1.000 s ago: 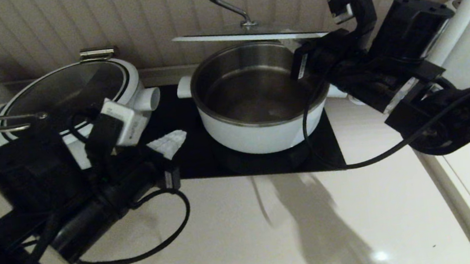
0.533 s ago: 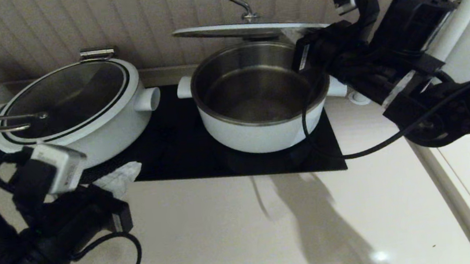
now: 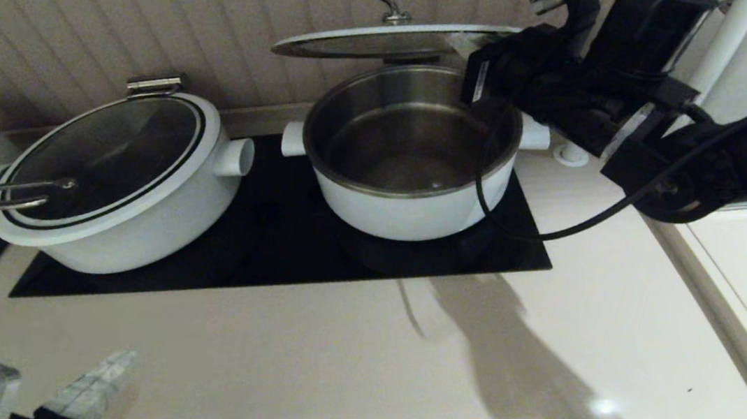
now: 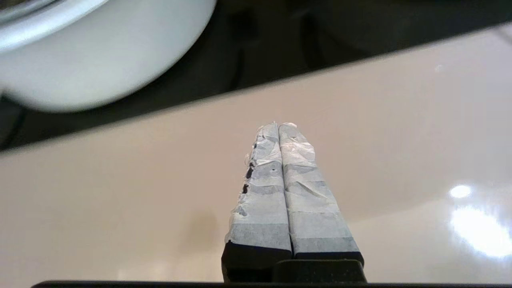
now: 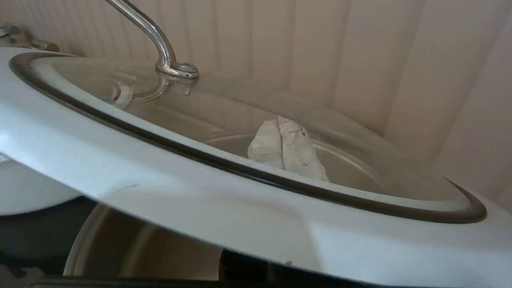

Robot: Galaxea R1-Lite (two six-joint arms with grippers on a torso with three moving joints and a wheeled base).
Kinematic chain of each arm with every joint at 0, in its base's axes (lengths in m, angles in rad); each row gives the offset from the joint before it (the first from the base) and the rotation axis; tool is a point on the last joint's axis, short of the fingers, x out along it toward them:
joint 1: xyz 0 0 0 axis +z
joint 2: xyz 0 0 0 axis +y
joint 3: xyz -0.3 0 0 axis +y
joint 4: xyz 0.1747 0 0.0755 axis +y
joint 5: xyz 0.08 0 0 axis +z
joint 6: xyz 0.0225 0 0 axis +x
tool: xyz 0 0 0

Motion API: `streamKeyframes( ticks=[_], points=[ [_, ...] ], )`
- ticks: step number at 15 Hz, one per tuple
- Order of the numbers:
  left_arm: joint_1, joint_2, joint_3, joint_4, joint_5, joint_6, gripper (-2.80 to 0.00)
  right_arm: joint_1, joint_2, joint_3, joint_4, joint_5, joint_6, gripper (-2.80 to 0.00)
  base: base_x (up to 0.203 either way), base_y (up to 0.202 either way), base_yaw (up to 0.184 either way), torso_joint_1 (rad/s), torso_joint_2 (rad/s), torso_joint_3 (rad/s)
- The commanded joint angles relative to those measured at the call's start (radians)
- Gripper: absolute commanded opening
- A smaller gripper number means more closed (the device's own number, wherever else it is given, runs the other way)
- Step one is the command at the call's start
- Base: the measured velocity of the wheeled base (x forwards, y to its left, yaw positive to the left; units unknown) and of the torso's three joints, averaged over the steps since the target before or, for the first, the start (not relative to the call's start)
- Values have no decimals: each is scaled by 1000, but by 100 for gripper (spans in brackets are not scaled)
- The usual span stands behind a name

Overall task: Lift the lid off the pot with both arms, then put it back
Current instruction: Open the pot lid completely

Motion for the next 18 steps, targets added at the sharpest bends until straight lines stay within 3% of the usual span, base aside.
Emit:
streamKeyframes(
  ticks=[1,6,8,18],
  points=[
    [5,-219,13,142,10,-1,-280,-6,16,-42,-6,1,-1,-280,0,0,0,0,0,0],
    [5,-667,-35,666,20,-3,-280,-21,42,-113,15,1,-1,-280,0,0,0,0,0,0],
    [5,-728,-58,789,27,-17,-280,-23,48,-147,30,1,-8,-280,0,0,0,0,0,0],
    [4,-720,-13,816,31,-16,-280,-31,13,-215,95,3,-40,-280,0,0,0,0,0,0]
  ],
)
